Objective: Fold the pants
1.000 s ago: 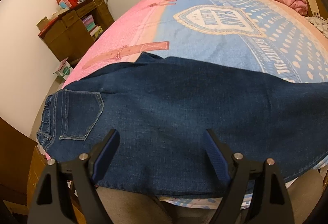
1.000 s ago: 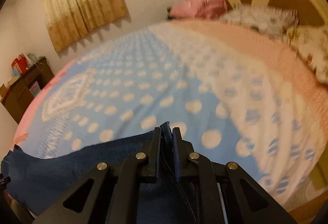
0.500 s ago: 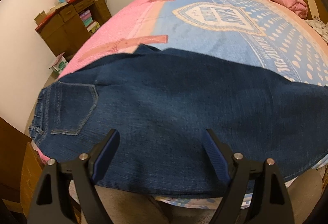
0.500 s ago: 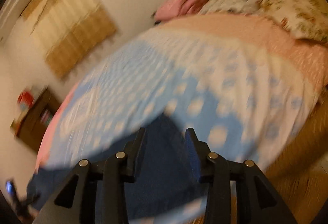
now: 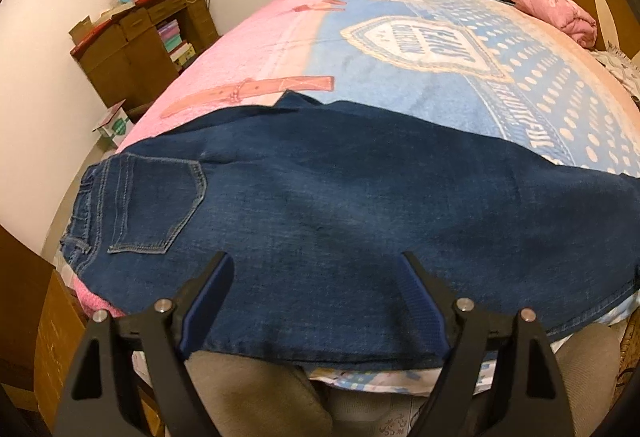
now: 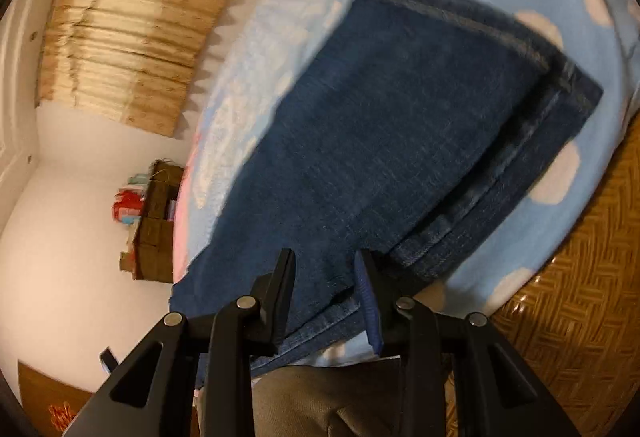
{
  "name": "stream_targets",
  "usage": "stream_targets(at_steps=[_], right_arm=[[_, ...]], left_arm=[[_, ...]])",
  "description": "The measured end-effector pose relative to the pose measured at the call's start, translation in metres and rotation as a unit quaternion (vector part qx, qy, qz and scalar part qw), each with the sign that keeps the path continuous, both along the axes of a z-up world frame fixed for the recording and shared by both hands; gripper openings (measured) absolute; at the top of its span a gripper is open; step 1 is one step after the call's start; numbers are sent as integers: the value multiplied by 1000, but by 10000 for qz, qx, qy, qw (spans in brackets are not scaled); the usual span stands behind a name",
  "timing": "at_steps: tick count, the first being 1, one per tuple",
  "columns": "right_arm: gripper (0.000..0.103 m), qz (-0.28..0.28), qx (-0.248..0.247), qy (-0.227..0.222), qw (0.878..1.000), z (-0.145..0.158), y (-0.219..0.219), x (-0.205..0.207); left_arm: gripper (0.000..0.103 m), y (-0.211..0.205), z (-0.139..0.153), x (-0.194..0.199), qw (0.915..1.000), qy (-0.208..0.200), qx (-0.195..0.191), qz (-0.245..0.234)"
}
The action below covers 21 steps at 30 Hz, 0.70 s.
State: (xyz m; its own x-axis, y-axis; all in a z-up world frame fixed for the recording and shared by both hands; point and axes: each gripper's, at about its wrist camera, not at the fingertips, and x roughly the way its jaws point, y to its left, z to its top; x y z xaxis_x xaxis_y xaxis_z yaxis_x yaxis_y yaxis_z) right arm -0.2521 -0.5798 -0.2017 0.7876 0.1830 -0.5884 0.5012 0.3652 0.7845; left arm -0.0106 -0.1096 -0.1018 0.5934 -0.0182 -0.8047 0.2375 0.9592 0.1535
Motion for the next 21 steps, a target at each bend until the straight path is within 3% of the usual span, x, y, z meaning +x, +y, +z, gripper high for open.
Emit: stream_targets(at_steps=[2,3,8,11,13,16,21], right_arm=[[31,-130,79,-71,9999,-3,-4,4],[23,-179,84,-26,9998,-4,-4,4],[23,-190,60,-116,9997,0,-1,-6],[23,-563,131,261,9980,0,-2,-10],[23,-616,203,261,9976,1,0,-12],[23,-686,-110,538,9961,6,8,-15],[23,-1111,-175,695,9912,6,14,-21]], left_arm=[[85,1,0,-1,10000,20,-4,-7],[85,1,0,-2,10000,17,-1,-22],[85,-1,6,-8,9998,-158,10,-129],[85,-3,2,-8,9999,16,-17,-160],[85,-4,1,-11,9998,-10,22,-200],[85,-7,-5,-15,9996,83,113,-262],[85,-8,-10,-20,9994,143,114,-291]])
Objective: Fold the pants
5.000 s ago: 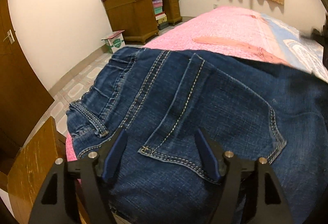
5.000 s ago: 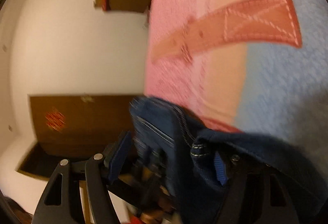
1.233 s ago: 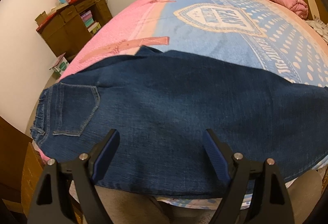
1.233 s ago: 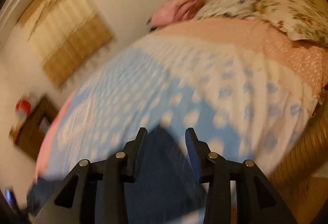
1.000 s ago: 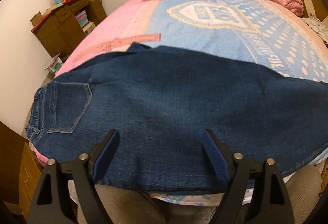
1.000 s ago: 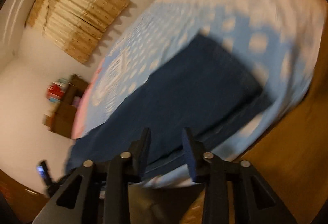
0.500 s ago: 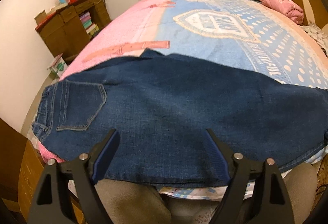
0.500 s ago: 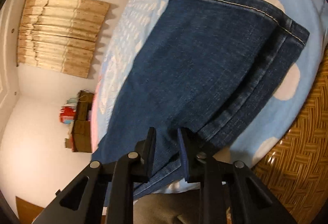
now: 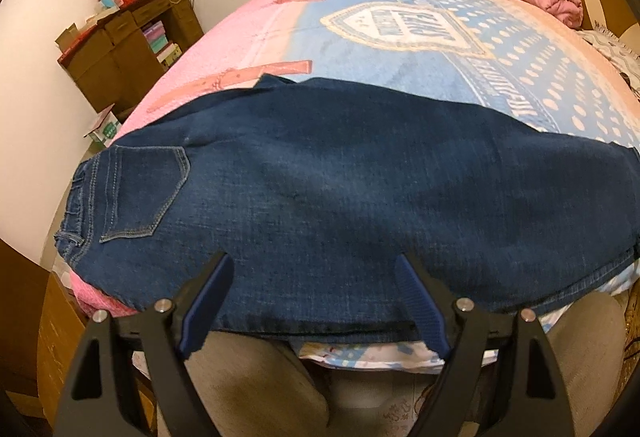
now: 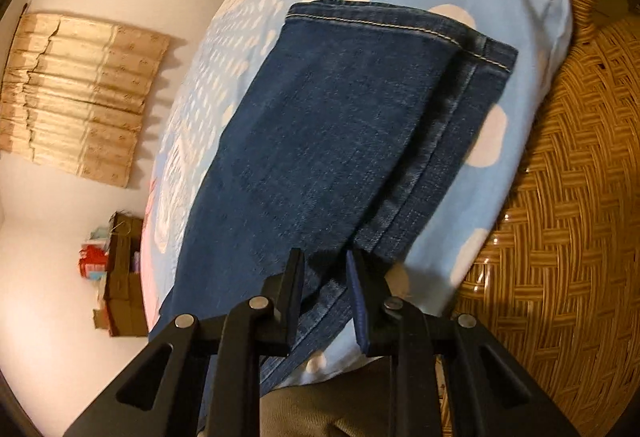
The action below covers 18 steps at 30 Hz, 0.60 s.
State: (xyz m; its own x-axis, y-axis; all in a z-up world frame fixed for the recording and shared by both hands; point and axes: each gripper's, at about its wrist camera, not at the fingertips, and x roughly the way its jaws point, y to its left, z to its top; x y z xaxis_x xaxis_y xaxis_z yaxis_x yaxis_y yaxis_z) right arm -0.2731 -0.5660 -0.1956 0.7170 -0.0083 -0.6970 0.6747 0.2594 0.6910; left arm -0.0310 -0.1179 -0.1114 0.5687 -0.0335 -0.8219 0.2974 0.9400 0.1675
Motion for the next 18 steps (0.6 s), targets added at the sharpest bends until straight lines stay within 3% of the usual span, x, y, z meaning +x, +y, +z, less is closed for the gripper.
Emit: stream_targets(at_steps=[3,6,7,8,10,14,18], right_arm=[[24,-230,-127,98,9996,3,-1,7],[43,-219,-150,-44,9996,4,-4,20],[44,-185,-210,-74,9996,6,-3,23],[42,-69,-296,-135,9994,9,-2,25],[7,215,-312,-307,9988,9,-4,28],[5,544,-554,-409,9961,23,-5,19],[5,752,-732,-155,9944,31,-10,6]], left_arm=[[85,-1,-3,-3,10000,59,-40,-11],[85,-5,-10,-6,9997,233,-78,-61],[85,-6,-12,-7,9996,262,-79,-93],[85,-7,-13,-9,9996,257,-65,-129],[85,-9,-13,-10,9996,217,-23,-180],[85,-9,-11,-11,9996,193,-46,-181],[85,-9,-11,-10,9996,208,-77,-145]])
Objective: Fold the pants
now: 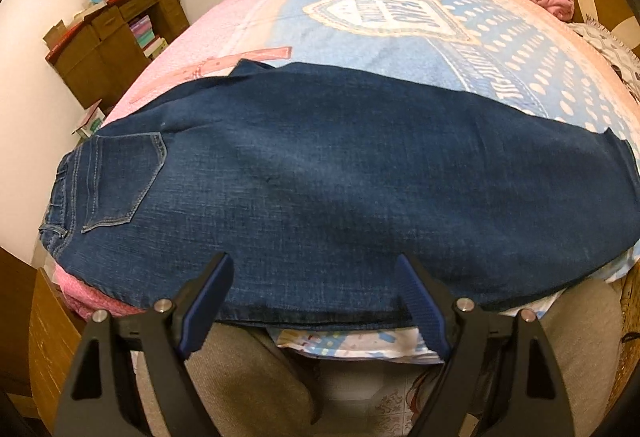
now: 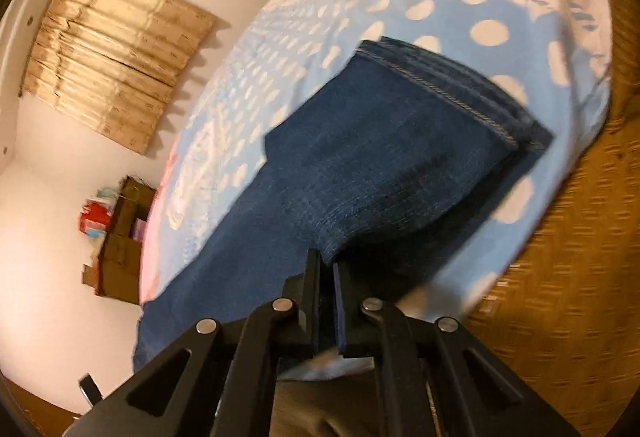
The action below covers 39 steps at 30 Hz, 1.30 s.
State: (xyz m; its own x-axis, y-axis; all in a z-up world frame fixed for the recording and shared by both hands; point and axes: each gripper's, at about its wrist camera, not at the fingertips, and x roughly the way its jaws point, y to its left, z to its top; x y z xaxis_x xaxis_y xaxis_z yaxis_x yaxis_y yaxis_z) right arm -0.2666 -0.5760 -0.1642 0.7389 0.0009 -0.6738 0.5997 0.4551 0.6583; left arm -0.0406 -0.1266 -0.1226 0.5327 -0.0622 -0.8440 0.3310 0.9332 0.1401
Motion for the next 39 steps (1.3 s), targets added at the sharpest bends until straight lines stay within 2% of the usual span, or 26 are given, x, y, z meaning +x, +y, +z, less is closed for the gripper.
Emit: stream_targets(at_steps=[3,4,6,8,10,15,17,20,24,26,27,29,32,36,39], right_arm=[[6,27,363,228,9991,-28,-4,-5],[6,0,522,183,9985,-37,-6,-6],[10,-176,999,-279,9945,-49,-15,-19],[13,-428,1201,-343,9912,-49,-24,-32],[13,-740,771,-257,9939,-34,-37,-49],[13,-956,-344,185,9947,-2,-61,-61],[13,-1007,-517,186,9934,-1,-73,-69],[13,-896,-728,281,9929,0,-79,-54],[13,-588,-1403,688,9860,0,-81,-37],[8,-330,-1633,893,9820,4,-79,-28],[0,-198,-1660,924,9816,5,-78,-27],[0,-133,-1602,947,9825,6,-77,-28],[0,-426,-1754,1151,9768,5,-75,-44],[1,-616,-1627,480,9836,10,-75,-66],[1,-458,-1623,527,9843,13,-79,-52]], left_arm=[[85,-2,-3,-1,10000,52,11,-20],[85,-2,-3,-1,10000,53,26,-39],[85,-3,-1,-3,9999,-10,85,-78],[85,-2,1,-1,9999,-69,102,-41],[85,-1,2,1,10000,-48,46,10],[85,-8,-2,1,9999,3,100,-4],[85,-12,-2,0,9999,-3,149,-51],[85,-14,-2,-1,9998,-19,195,-62],[85,-14,0,0,9997,-47,223,-30],[85,-14,2,-1,9997,-84,219,-21],[85,-14,2,0,9997,-82,211,-16],[85,-15,2,0,9998,-55,209,-13],[85,-16,1,-1,9997,-46,235,-52],[85,-16,1,0,9997,-35,227,-42],[85,-15,3,0,9998,-36,211,-31]])
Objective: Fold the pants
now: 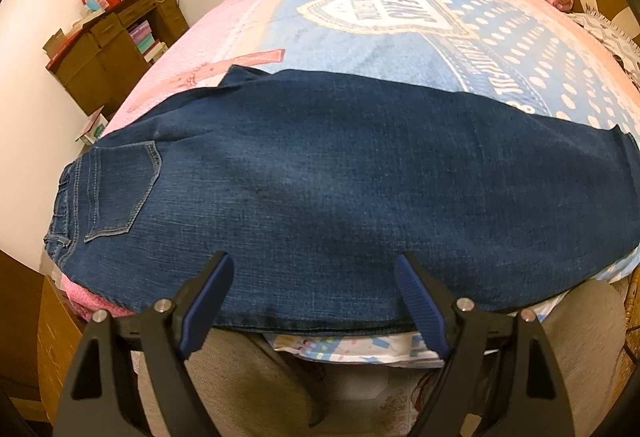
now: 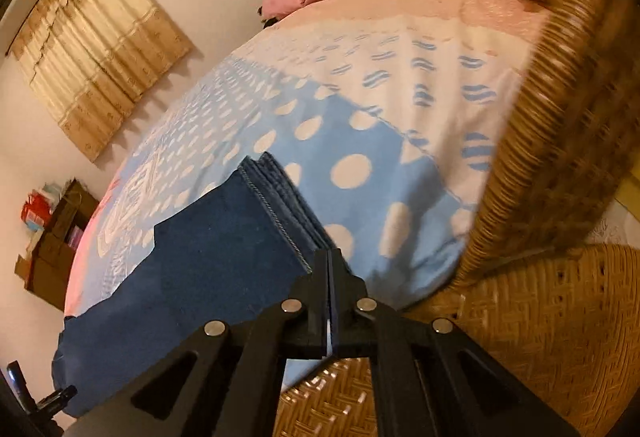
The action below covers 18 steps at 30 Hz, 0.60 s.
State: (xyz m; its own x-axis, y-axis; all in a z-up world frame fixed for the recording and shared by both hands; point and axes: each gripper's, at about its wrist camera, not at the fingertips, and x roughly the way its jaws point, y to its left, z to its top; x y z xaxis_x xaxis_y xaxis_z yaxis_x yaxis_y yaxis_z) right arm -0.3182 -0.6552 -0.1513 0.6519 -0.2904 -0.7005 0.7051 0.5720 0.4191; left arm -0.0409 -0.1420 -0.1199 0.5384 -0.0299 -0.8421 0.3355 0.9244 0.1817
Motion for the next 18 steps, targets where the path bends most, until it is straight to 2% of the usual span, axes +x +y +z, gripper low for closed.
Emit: stream_targets(at_steps=[2,5,10,15,18], right_arm=[[1,39,-51,92,9999,-2,2,8],[1,135,150,248,9995,-13,2,23],[1,196,380,23,9991,-15,5,22],[1,305,251,155,9991,-15,8,24],[2,263,-46,127,9996,-6,10,23]], left_arm=[[85,0,1,0,10000,-21,18,0],[85,2,1,2,10000,-33,14,27],[85,3,0,4,10000,-7,-2,61],[85,-1,-3,1,10000,13,51,-32],[85,-1,-1,1,10000,-28,43,-18]])
